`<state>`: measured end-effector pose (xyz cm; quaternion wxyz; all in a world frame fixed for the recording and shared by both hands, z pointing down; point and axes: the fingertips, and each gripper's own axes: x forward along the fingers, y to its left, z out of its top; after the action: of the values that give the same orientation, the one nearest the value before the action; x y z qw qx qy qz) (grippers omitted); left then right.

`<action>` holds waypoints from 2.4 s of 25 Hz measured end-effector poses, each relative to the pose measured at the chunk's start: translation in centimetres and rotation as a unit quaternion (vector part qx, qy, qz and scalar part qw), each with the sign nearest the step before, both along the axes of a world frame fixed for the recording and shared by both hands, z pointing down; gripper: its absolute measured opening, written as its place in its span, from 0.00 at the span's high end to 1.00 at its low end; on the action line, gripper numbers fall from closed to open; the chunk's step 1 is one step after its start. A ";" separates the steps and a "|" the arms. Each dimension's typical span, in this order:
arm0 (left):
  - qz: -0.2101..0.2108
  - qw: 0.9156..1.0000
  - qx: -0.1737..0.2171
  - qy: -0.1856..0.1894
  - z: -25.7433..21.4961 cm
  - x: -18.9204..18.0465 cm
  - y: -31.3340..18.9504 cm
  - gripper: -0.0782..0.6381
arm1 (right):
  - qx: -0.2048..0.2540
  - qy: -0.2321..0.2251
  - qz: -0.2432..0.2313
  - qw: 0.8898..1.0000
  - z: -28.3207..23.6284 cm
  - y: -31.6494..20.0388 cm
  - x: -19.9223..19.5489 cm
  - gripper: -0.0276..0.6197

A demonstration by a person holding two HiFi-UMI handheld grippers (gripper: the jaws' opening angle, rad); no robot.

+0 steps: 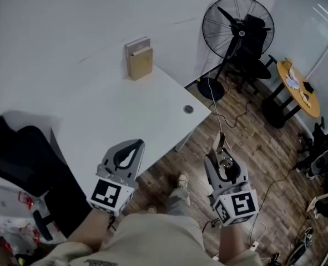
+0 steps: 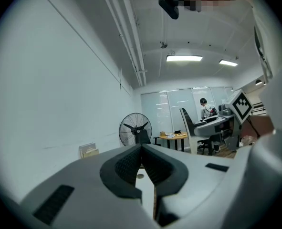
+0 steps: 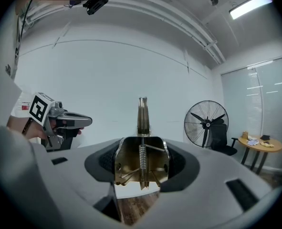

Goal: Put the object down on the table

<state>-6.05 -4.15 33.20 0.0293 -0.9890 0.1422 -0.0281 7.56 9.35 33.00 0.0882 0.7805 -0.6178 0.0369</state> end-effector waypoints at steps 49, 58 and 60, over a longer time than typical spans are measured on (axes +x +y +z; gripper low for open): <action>-0.250 0.949 -0.149 -0.120 12.2 20.1 -21.7 0.86 | -0.239 0.103 -0.288 0.922 16.1 -34.3 25.8 0.62; -0.233 0.946 -0.174 -0.143 15.4 18.7 -23.3 0.86 | -0.286 0.139 -0.301 0.899 19.8 -37.1 23.7 0.62; -0.232 0.945 -0.181 -0.144 16.1 18.4 -23.7 0.86 | -0.294 0.143 -0.302 0.895 20.8 -37.9 23.3 0.62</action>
<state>12.35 -27.86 49.33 -0.1375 -0.9027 0.3541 -0.2020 30.87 -28.52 53.84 0.4082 0.4918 -0.7653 0.0765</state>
